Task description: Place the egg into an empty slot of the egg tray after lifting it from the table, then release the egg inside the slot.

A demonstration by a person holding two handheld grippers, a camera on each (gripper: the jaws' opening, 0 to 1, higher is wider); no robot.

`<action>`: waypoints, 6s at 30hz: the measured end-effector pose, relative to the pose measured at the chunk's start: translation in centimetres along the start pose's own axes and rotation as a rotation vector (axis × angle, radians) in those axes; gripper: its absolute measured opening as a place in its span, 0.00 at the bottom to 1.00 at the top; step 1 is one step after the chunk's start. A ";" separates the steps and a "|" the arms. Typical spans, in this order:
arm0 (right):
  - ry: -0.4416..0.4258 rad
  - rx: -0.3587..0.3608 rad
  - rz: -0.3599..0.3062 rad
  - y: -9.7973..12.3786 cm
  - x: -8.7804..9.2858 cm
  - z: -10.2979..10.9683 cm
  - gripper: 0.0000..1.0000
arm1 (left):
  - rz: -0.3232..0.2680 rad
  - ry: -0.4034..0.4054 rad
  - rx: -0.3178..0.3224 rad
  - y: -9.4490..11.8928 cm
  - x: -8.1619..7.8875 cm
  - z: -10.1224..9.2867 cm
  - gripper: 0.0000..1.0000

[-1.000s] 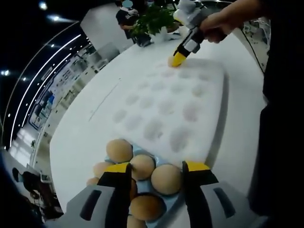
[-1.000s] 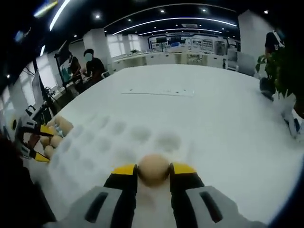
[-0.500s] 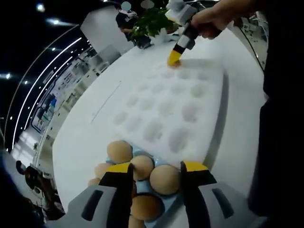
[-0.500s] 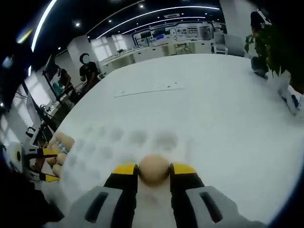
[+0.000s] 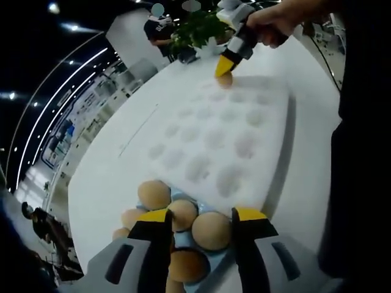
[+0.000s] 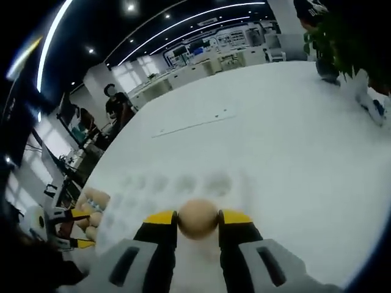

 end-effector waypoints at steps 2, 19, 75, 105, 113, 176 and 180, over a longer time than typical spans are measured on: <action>-0.012 -0.001 0.000 0.0 0.1 0.2 0.27 | -0.001 0.002 -0.002 0.0 0.0 0.0 0.40; -0.149 -0.041 -0.006 0.0 0.2 2.3 0.27 | 0.021 -0.007 -0.004 0.0 0.0 -0.7 0.33; -0.255 -0.319 0.176 -1.2 5.7 14.7 0.27 | -0.021 0.136 -0.141 0.6 -0.2 0.9 0.72; -0.616 -0.398 0.296 0.2 8.9 18.8 0.27 | -0.191 0.192 -0.005 -1.6 -4.3 -2.7 0.32; -0.608 -0.404 0.325 0.5 9.4 19.0 0.27 | -0.176 0.182 0.026 -1.5 -4.1 -3.4 0.29; -0.390 -0.385 0.306 -0.5 12.3 15.6 0.03 | -0.075 0.232 -0.039 0.9 -0.8 -1.7 0.28; -0.395 -0.393 0.301 -0.5 12.3 15.6 0.03 | -0.079 0.229 -0.047 1.0 -0.8 -1.4 0.28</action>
Point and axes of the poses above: the point that each gripper's makers call its tool centre point, and the gripper's own axes: y roughly backward along the fingers, z roughly to its left, x roughly out of its underside, the point moved 3 cm from there along y, roughly backward along the fingers, and after that the axes turned 14 degrees about -z, right-handed, at the moved point
